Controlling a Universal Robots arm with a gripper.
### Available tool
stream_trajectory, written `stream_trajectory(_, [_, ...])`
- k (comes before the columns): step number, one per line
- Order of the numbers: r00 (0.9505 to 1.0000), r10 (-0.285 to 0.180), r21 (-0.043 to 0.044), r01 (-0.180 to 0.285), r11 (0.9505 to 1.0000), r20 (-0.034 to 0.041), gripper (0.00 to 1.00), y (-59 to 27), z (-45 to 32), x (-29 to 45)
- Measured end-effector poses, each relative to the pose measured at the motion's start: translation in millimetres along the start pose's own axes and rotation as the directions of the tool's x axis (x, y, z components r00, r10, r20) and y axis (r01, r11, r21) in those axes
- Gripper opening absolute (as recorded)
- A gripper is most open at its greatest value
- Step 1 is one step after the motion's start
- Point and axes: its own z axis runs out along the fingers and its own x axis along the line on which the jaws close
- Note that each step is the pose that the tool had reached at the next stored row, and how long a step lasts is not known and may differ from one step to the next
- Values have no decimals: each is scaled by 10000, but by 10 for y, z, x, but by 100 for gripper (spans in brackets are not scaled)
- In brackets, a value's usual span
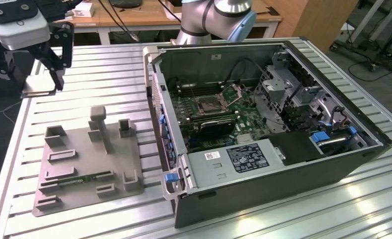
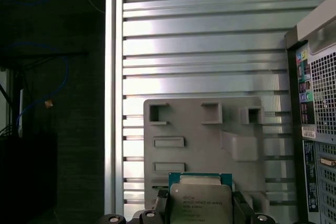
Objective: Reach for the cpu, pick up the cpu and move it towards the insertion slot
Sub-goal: 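Pick up the cpu and move it towards the insertion slot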
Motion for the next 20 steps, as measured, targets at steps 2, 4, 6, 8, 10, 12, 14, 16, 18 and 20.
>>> stream_trajectory(2, [10000, 1, 0, -1, 10000, 0, 55, 0, 0, -6])
stream_trajectory(4, [10000, 0, 0, 0, 10000, 0, 55, 0, 0, -11])
stream_trajectory(6, [10000, 0, 0, 0, 10000, -1, 55, 1, 0, -16])
stream_trajectory(8, [10000, 0, 0, 0, 10000, -1, 55, 1, -1, -22])
stream_trajectory(10, [10000, 0, 0, 0, 10000, 0, 55, 1, 0, -28])
stream_trajectory(12, [10000, 0, 0, 0, 10000, 0, 55, 1, 0, -34])
stream_trajectory(14, [10000, 0, -1, 0, 10000, 0, 55, 1, 0, -40])
stream_trajectory(16, [10000, 0, 0, 0, 10000, 0, 55, 2, 0, -46])
stream_trajectory(18, [10000, 0, 0, 0, 10000, 0, 55, 2, 0, -52])
stream_trajectory(20, [10000, 1, 0, -1, 10000, 0, 55, 2, 0, -58])
